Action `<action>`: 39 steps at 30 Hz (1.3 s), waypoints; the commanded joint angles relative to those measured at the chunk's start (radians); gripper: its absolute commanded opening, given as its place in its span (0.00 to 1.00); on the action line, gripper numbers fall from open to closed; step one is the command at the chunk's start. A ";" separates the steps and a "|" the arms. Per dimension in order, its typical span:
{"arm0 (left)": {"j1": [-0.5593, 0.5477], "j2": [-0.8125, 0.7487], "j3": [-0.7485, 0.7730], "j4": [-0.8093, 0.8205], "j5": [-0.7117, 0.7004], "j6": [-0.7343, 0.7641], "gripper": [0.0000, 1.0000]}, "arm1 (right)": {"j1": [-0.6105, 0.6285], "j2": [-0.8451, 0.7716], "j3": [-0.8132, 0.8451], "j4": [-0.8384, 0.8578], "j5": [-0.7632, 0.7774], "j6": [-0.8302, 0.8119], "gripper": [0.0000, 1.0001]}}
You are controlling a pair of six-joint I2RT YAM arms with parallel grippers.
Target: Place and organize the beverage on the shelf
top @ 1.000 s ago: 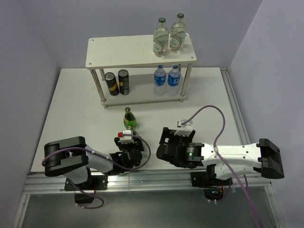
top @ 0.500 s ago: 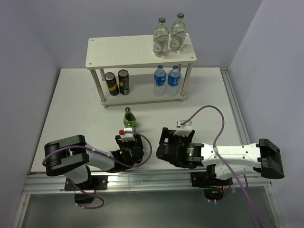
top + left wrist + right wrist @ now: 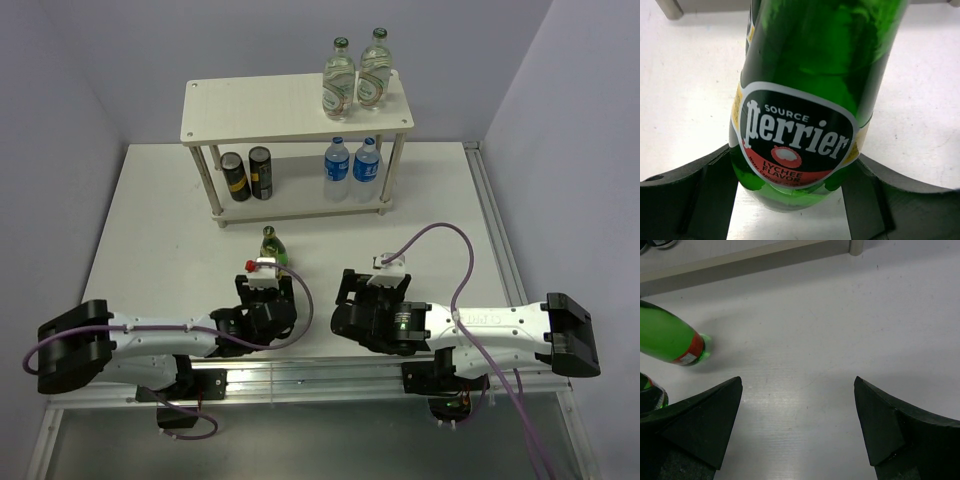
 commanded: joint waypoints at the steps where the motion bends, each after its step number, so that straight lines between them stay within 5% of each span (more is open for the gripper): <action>1: 0.004 -0.076 0.080 -0.001 -0.071 0.056 0.00 | -0.004 -0.023 -0.010 0.026 0.033 0.002 1.00; 9: 0.007 -0.171 0.152 -0.029 -0.078 0.158 0.00 | -0.005 -0.022 -0.015 0.031 0.036 0.003 1.00; 14: 0.048 -0.255 0.233 0.023 -0.019 0.349 0.00 | -0.005 -0.026 -0.020 0.043 0.034 -0.005 1.00; 22: 0.266 -0.265 0.460 0.026 0.198 0.598 0.00 | -0.005 -0.040 -0.026 0.042 0.044 0.000 1.00; 32: 0.621 0.002 1.038 -0.215 0.558 0.620 0.00 | -0.007 -0.048 -0.030 0.036 0.059 0.009 1.00; 39: 0.775 0.164 1.265 -0.270 0.664 0.630 0.00 | -0.005 -0.066 -0.040 0.028 0.065 0.015 1.00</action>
